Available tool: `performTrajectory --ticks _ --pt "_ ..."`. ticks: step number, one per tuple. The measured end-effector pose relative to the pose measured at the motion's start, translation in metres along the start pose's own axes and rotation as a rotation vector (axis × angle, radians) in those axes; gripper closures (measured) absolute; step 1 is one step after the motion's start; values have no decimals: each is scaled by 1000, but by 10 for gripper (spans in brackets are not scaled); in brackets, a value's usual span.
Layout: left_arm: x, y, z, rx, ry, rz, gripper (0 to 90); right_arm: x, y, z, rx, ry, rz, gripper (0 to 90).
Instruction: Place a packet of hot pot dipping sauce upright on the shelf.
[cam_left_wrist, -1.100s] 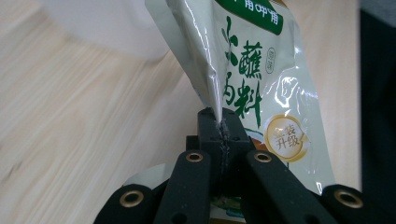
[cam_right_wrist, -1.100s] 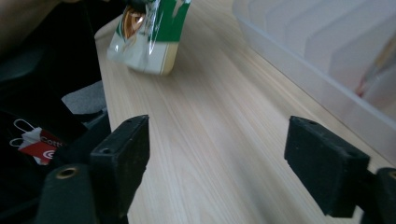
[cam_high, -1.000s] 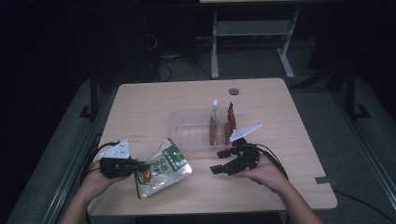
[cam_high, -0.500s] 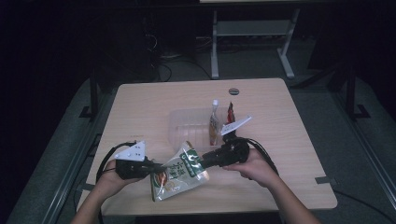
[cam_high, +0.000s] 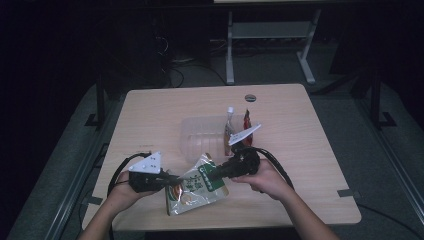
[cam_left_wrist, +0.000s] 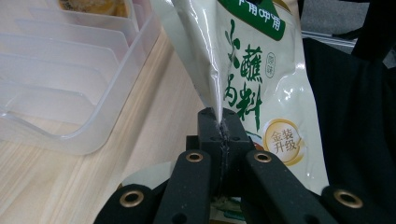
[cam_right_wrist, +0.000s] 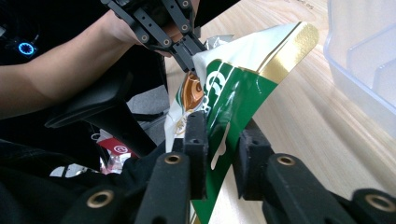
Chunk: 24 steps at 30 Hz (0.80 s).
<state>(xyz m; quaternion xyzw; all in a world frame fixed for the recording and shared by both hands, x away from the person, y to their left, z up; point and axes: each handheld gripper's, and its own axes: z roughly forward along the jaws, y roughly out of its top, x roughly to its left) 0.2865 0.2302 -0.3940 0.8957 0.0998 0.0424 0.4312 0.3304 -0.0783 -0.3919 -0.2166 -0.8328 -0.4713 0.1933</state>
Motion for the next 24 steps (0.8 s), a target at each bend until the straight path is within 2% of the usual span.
performTrajectory --ticks 4,11,16,20,24 --pt "1 1 1 1 -1 0 897 2 0 0 -2 -8 -18 888" --pt "1 2 5 6 15 -4 882 5 2 -2 8 -43 -40 900" --pt "4 1 7 16 38 -16 761 9 4 -6 -2 -57 -48 900" --pt "7 0 2 -12 52 -42 670 14 7 -7 -19 -64 -62 900" --pt "10 -4 -6 -35 101 -71 484 18 13 -13 -54 -78 -84 900"
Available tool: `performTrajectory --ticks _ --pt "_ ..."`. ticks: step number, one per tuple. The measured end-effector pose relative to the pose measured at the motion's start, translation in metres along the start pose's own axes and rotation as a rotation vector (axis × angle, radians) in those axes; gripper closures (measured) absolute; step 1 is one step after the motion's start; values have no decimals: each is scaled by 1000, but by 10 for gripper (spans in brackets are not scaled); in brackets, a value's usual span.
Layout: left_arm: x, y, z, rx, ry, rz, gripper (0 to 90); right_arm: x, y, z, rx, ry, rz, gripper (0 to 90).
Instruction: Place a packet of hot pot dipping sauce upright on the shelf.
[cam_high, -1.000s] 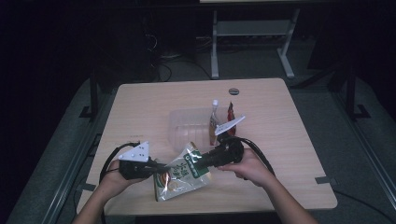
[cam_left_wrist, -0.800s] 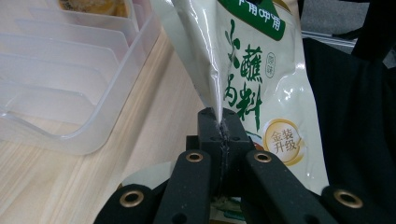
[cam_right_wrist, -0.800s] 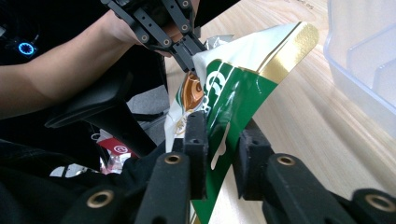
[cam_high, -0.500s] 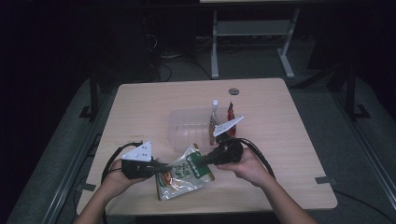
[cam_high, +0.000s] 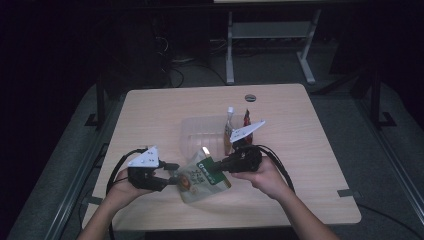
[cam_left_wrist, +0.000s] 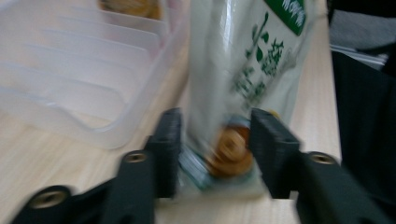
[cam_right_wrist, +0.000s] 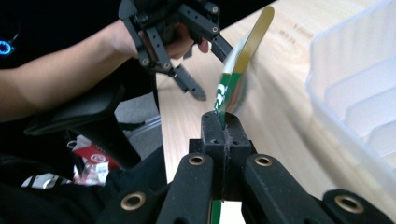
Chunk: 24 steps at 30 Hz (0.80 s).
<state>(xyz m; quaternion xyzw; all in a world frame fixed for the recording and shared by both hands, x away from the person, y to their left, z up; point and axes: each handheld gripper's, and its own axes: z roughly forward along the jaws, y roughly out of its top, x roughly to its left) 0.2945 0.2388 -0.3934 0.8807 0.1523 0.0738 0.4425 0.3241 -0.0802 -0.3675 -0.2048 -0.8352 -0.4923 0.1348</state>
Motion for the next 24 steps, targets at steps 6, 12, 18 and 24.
performTrajectory --ticks 6,12,18,24 --pt "4 -10 -7 -5 42 -34 366 0 12 -15 -47 -24 7 900" --pt "4 -14 -4 7 24 -52 366 4 26 -28 -66 -41 -6 900" --pt "2 -14 1 23 4 -38 357 6 42 -39 -102 -72 0 900" --pt "1 -14 5 40 -14 -28 354 1 60 -51 -140 -119 33 900"
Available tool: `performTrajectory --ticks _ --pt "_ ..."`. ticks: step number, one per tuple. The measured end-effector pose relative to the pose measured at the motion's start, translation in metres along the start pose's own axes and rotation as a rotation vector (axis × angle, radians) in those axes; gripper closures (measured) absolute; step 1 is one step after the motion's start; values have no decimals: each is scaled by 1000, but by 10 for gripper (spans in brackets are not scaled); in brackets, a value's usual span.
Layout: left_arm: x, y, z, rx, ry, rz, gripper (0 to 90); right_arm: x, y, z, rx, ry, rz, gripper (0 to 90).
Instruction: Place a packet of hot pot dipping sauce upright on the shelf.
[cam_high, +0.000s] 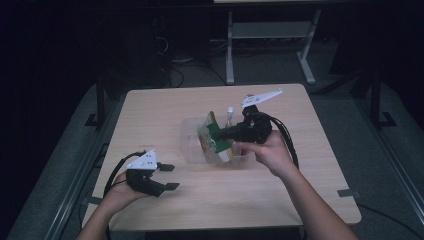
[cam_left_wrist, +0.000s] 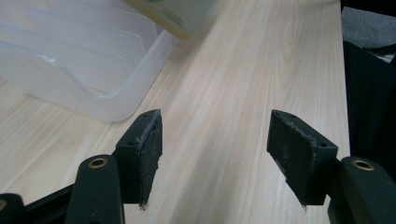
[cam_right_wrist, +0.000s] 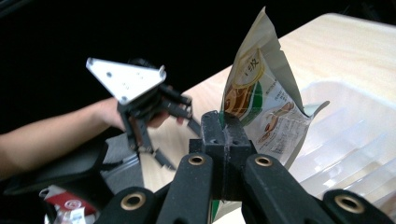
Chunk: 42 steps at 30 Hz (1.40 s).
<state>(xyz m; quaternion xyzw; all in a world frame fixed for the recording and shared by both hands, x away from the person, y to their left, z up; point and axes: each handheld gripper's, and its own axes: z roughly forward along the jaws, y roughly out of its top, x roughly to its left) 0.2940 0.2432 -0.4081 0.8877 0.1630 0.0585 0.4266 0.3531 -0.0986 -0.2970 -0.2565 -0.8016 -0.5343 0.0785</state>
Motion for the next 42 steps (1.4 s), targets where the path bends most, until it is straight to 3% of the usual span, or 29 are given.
performTrajectory --ticks 7,14,26,42 --pt "-1 0 3 9 -13 -4 341 -10 18 -5 -36 -38 23 900" --pt "-2 -1 7 19 -20 -3 283 -21 25 -3 -53 -80 40 900" --pt "-1 -1 9 42 -18 -3 234 -32 21 -1 -39 -124 61 900" --pt "-1 -4 11 46 -28 -11 227 -52 2 17 5 -177 101 900"
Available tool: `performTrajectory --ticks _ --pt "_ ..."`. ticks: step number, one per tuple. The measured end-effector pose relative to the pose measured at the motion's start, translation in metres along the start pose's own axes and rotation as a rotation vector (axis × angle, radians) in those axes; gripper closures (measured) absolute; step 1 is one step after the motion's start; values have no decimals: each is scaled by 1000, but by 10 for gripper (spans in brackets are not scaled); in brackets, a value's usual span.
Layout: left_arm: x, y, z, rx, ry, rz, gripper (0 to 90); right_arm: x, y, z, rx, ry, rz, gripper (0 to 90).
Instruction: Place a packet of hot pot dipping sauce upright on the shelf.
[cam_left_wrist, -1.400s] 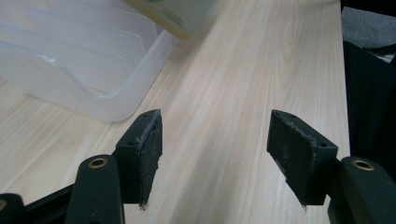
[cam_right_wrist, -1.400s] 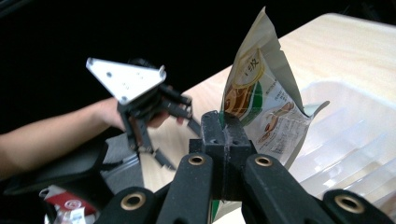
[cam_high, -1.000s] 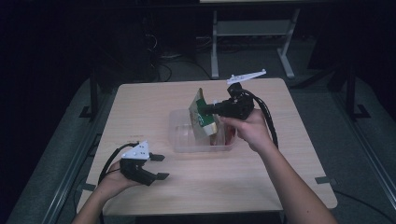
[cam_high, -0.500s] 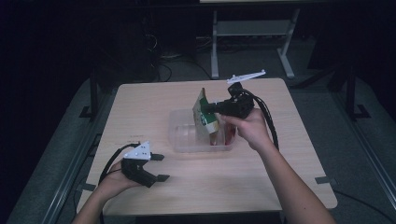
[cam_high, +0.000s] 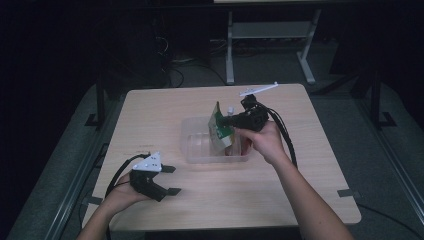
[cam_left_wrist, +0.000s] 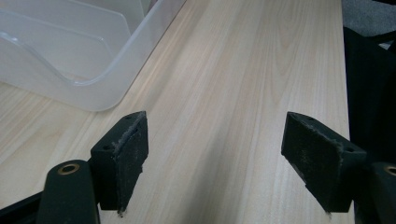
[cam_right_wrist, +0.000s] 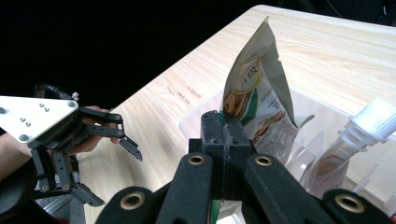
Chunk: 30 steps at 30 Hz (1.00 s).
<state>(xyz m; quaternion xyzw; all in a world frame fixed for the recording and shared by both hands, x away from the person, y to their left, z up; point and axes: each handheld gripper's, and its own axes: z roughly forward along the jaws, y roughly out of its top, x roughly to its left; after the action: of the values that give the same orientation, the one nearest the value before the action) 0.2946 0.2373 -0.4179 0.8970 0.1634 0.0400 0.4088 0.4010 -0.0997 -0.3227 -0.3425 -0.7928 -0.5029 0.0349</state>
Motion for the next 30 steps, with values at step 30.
performTrajectory --ticks 30 --pt "1 -1 2 16 -7 -2 222 -7 -2 5 -6 -58 -14 803"
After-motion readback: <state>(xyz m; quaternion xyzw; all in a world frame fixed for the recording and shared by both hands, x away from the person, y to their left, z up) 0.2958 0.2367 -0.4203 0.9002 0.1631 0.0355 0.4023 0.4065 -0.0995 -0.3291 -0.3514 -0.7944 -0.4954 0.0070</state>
